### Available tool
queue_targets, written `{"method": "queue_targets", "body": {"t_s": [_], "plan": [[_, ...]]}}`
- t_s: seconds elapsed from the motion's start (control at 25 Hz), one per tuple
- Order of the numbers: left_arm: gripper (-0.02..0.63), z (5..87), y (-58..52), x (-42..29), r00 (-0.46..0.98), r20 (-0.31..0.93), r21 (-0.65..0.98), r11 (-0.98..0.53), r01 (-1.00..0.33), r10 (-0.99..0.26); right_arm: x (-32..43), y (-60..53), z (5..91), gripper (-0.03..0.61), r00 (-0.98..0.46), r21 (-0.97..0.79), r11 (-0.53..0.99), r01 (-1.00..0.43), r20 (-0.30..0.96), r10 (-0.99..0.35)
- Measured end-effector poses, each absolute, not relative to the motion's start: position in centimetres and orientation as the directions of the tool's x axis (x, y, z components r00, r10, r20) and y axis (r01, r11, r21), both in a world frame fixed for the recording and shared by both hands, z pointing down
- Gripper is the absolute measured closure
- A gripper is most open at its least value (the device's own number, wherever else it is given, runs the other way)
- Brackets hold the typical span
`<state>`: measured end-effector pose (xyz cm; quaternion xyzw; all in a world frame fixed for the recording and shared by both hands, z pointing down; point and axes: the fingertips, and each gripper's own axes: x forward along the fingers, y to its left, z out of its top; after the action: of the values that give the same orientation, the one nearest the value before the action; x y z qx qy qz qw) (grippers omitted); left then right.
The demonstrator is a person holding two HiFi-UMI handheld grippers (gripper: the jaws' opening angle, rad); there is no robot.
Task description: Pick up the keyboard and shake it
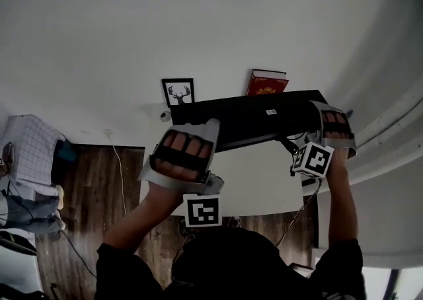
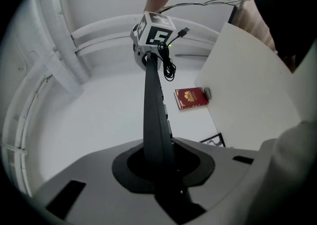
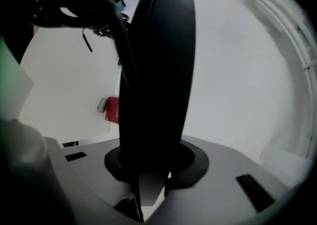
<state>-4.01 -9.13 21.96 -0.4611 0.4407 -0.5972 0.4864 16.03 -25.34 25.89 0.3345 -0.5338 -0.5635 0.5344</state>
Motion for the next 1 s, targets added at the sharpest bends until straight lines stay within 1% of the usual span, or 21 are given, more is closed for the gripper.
{"method": "queue_targets", "body": {"t_s": [0.12, 0.24, 0.36, 0.48, 0.6, 0.72, 0.84, 1.0], "plan": [[0.531, 21.5, -8.0, -5.5, -0.199, 0.132, -0.968, -0.17, 0.186, -0.971, 12.9, -26.1, 26.8, 0.471, -0.309, 0.963, 0.141, 0.228, 0.209, -0.928], [0.535, 22.1, -7.6, -8.3, -0.258, 0.148, -0.975, -0.185, 0.125, -0.955, 10.0, -25.3, 27.1, 0.472, -0.34, 0.959, 0.166, 0.231, 0.239, -0.909], [0.536, 23.6, -7.7, -11.7, -0.332, 0.156, -0.983, -0.178, 0.037, -0.93, 7.9, -23.3, 27.2, 0.476, -0.413, 0.95, 0.187, 0.25, 0.279, -0.867], [0.538, 25.5, -7.7, -14.6, -0.374, 0.186, -0.982, -0.162, -0.096, -0.908, 6.5, -20.0, 27.5, 0.476, -0.516, 0.945, 0.19, 0.268, 0.307, -0.8], [0.535, 27.3, -8.1, -16.7, -0.383, 0.255, -0.962, -0.193, -0.194, -0.888, 6.1, -16.9, 27.1, 0.474, -0.56, 0.944, 0.116, 0.309, 0.278, -0.781], [0.535, 28.8, -9.0, -17.5, -0.381, 0.298, -0.947, -0.223, -0.229, -0.875, 6.2, -14.9, 27.2, 0.471, -0.542, 0.93, 0.073, 0.36, 0.272, -0.795], [0.535, 30.2, -10.4, -16.7, -0.377, 0.325, -0.94, -0.252, -0.23, -0.868, 7.3, -13.4, 27.7, 0.462, -0.463, 0.911, 0.128, 0.391, 0.315, -0.828], [0.537, 29.8, -12.6, -15.0, -0.371, 0.31, -0.945, -0.241, -0.22, -0.875, 9.4, -10.9, 25.9, 0.463, -0.343, 0.901, 0.2, 0.386, 0.341, -0.875]]}}
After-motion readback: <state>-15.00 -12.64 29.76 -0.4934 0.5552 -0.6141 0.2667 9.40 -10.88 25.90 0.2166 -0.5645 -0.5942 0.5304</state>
